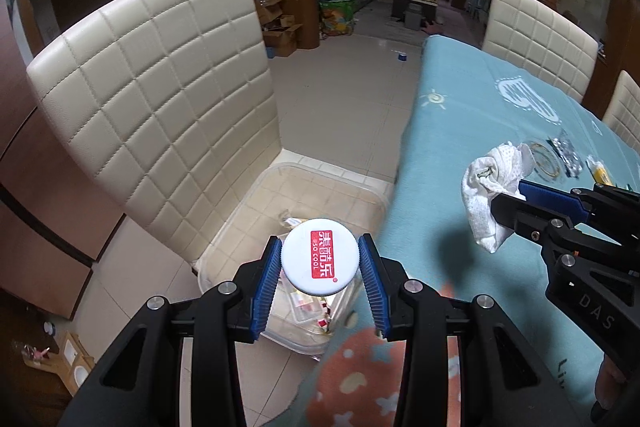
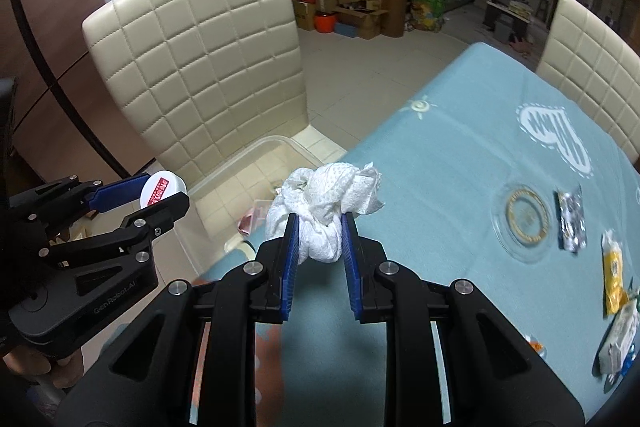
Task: Collect trash
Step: 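Drop the white tissue from the right gripper into the bin while the left carries the lid there, then open the left gripper to drop the white lid into the bin, then move both open grippers back over the table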
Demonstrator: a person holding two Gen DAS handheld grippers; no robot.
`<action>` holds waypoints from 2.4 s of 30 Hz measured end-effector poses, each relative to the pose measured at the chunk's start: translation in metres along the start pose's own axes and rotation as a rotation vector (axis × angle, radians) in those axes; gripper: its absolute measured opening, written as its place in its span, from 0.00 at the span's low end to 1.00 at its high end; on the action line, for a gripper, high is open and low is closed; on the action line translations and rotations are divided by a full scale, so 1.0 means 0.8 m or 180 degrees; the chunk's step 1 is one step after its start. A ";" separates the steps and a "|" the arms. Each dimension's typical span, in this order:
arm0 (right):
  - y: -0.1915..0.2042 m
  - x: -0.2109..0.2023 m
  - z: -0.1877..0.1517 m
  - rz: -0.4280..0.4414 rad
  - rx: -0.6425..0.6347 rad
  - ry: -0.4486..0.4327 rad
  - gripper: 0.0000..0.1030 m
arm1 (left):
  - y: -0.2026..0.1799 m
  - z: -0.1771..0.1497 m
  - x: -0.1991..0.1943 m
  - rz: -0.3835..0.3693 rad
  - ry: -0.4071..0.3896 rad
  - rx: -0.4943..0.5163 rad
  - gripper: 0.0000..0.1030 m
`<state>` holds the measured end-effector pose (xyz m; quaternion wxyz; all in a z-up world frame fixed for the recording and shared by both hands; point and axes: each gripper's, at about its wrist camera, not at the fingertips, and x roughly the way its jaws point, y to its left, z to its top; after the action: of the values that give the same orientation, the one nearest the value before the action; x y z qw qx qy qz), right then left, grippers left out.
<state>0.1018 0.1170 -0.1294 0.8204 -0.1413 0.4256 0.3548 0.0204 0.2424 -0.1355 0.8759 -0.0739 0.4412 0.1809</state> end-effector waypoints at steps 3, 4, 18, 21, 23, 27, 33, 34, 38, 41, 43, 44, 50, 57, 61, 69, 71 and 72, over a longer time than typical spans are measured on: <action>0.007 0.009 0.012 0.0045 -0.0053 -0.0002 0.23 | 0.014 0.005 0.005 0.0055 -0.0005 -0.0057 0.38; 0.010 0.013 0.017 0.0064 -0.0069 -0.0001 0.23 | 0.019 0.008 0.008 0.0078 -0.0002 -0.0082 0.38; 0.035 0.056 0.064 0.0408 -0.0170 0.0073 0.59 | 0.065 0.029 0.051 0.0355 0.0141 -0.0334 0.38; 0.025 0.053 0.065 0.0399 -0.0009 -0.0065 0.87 | 0.067 0.029 0.058 0.0361 0.0183 -0.0345 0.38; 0.024 0.056 0.064 0.0317 -0.0080 -0.0052 0.86 | 0.066 0.028 0.062 0.0355 0.0209 -0.0343 0.38; 0.007 0.063 0.057 0.0279 0.0032 0.0033 0.86 | 0.058 0.028 0.070 0.0307 0.0263 -0.0315 0.38; -0.016 0.065 0.047 0.0288 0.0233 0.0147 0.86 | 0.043 0.032 0.071 0.0252 0.0259 -0.0235 0.39; -0.018 0.064 0.045 0.0273 0.0256 0.0149 0.86 | 0.042 0.034 0.070 0.0248 0.0241 -0.0218 0.39; -0.024 0.054 0.039 0.0227 0.0293 0.0126 0.86 | 0.038 0.039 0.067 0.0213 0.0203 -0.0190 0.39; -0.030 0.042 0.035 0.0178 0.0324 0.0084 0.86 | 0.036 0.042 0.067 0.0128 0.0253 -0.0215 0.48; -0.034 0.035 0.033 0.0143 0.0356 0.0062 0.86 | 0.035 0.042 0.063 0.0178 0.0211 -0.0255 0.69; -0.036 0.032 0.032 0.0131 0.0372 0.0051 0.86 | 0.035 0.042 0.059 0.0192 0.0170 -0.0281 0.76; -0.046 0.006 0.017 -0.0003 0.0452 -0.0016 0.86 | 0.025 0.039 0.045 0.0140 0.0156 -0.0241 0.78; -0.069 -0.028 -0.014 -0.0189 0.0625 -0.0070 0.86 | -0.010 0.028 0.024 -0.0007 0.0146 -0.0048 0.78; -0.086 -0.051 -0.038 -0.0332 0.0775 -0.0107 0.86 | -0.045 0.020 0.011 -0.0116 0.0129 0.0135 0.78; -0.137 -0.103 -0.108 -0.0705 0.1167 -0.0141 0.86 | -0.138 -0.005 -0.014 -0.0472 0.0116 0.0639 0.78; -0.155 -0.117 -0.128 -0.0809 0.1295 -0.0134 0.86 | -0.161 -0.011 -0.018 -0.0537 0.0132 0.0753 0.78; -0.163 -0.123 -0.138 -0.0852 0.1354 -0.0133 0.86 | -0.173 -0.014 -0.020 -0.0576 0.0141 0.0811 0.78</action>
<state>0.0895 -0.0793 -0.1259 0.8799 -0.0133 0.4512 0.1482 0.0560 0.1072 -0.1338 0.8810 -0.0057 0.4713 0.0421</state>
